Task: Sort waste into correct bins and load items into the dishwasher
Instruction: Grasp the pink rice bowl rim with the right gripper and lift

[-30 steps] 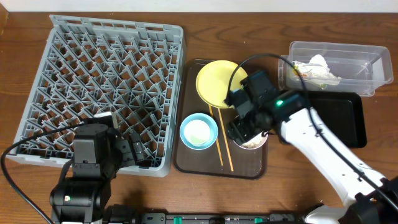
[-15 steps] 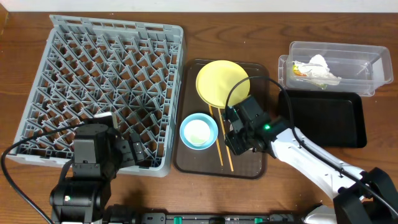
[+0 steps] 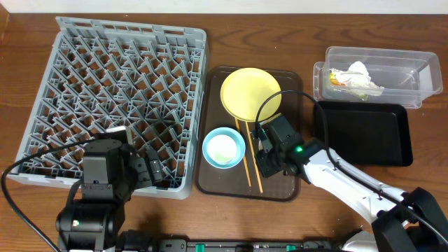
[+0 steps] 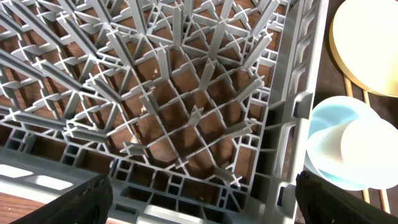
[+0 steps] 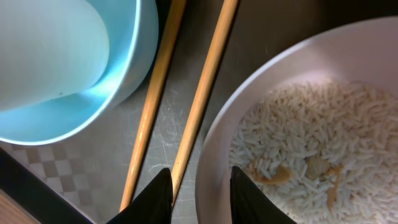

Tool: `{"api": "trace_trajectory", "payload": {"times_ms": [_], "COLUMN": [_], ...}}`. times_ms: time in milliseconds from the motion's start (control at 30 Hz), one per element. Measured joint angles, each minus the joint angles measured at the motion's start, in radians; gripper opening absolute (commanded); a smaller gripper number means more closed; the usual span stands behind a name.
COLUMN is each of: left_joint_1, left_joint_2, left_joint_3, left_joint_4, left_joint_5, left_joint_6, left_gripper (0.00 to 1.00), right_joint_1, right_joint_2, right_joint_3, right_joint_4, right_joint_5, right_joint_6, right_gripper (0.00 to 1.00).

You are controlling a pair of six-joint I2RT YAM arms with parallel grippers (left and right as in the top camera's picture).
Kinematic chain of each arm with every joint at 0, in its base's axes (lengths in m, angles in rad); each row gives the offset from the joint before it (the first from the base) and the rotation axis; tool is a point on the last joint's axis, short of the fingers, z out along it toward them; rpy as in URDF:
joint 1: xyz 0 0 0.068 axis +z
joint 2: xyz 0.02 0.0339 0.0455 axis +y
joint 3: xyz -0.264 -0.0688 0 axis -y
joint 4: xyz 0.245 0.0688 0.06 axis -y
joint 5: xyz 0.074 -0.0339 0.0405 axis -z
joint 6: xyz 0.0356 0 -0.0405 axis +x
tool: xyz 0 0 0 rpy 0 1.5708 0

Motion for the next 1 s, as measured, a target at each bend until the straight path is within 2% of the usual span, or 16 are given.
{"api": "trace_trajectory", "payload": {"times_ms": [267,500,700,1000], "left_joint_1": [0.000,0.000,0.000,0.000], "left_joint_2": [0.000,0.000,0.000,0.000], "left_joint_3": [0.000,0.000,0.000,0.000], "left_joint_4": [0.000,0.000,0.000,0.000], "left_joint_5": [0.000,0.000,0.000,0.000], "left_joint_6": [0.000,0.000,0.000,0.000], "left_gripper": [0.94,0.94,0.94,0.94], "right_joint_1": [0.000,0.000,0.000,-0.010], "right_joint_2": [0.000,0.000,-0.010,-0.047], "right_joint_3": [-0.015,-0.026,-0.023,0.099], "right_joint_4": [0.007,0.024,0.030,-0.103], "right_joint_5": [0.006,0.027,0.050,0.007], "right_joint_6": [0.007,0.008,0.010,0.021], "right_gripper": [0.22,0.01,0.01,0.01]}}
